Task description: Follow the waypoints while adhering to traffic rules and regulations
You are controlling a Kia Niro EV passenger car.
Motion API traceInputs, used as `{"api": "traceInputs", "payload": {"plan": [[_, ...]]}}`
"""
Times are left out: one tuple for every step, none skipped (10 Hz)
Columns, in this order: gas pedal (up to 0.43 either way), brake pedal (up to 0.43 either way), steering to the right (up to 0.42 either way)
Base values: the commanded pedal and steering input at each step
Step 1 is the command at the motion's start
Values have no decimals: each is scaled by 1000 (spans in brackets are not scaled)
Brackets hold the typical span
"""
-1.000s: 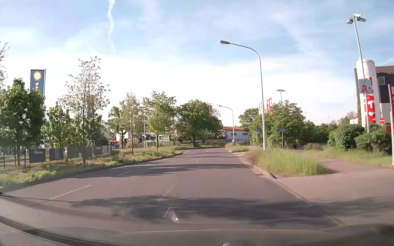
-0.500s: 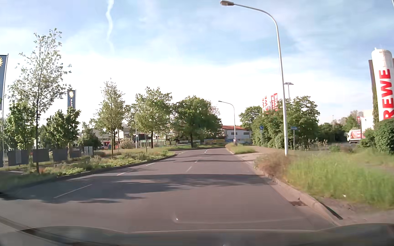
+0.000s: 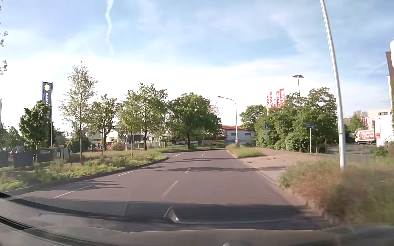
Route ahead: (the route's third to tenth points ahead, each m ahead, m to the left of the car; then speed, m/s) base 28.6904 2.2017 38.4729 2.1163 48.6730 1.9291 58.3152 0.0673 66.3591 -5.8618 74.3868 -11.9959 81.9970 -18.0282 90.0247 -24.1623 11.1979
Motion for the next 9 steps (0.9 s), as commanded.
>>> {"api": "traceInputs", "payload": {"plan": [[0,0,0],[0,0,0],[0,0,0],[0,0,0],[0,0,0],[0,0,-2],[0,0,-5],[0,0,-6],[0,0,-7]]}}
